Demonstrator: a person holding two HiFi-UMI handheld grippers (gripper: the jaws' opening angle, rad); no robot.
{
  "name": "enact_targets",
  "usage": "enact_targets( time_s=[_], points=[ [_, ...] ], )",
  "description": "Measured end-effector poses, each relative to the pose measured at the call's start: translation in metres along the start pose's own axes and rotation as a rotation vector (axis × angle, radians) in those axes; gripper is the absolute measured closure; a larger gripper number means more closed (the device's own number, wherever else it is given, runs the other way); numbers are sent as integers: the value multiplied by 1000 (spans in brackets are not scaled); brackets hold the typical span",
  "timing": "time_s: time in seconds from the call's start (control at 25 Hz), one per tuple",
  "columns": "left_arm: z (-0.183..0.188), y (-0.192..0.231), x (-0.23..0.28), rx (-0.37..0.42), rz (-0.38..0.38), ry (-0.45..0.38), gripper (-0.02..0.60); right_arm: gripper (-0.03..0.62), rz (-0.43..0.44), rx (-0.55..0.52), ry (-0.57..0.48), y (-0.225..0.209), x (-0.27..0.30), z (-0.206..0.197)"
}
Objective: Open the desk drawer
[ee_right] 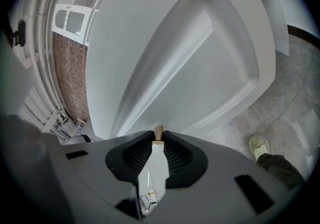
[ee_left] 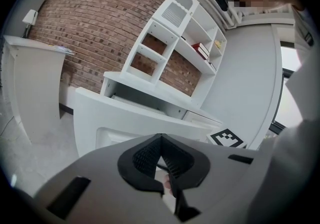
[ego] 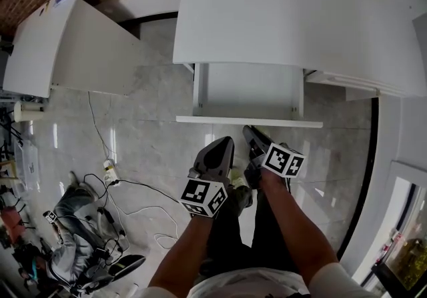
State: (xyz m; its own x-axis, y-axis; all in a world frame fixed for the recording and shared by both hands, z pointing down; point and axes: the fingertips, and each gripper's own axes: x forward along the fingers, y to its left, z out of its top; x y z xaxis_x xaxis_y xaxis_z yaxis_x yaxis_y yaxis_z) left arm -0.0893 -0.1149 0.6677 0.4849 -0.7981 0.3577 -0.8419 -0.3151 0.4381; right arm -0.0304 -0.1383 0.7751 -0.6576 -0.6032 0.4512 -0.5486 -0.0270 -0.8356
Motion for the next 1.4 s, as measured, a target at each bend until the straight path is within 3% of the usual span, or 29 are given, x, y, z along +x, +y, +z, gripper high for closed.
enact_targets(
  time_s=[0.68,1.4],
  points=[
    [-22,-24,-47,-6,-14,42,570,517,-38,-11,51,1,-34,-58],
    [-7,-39,-66,14,-27,39,569,516,-41,57,80,-2,-48,-73]
  ],
)
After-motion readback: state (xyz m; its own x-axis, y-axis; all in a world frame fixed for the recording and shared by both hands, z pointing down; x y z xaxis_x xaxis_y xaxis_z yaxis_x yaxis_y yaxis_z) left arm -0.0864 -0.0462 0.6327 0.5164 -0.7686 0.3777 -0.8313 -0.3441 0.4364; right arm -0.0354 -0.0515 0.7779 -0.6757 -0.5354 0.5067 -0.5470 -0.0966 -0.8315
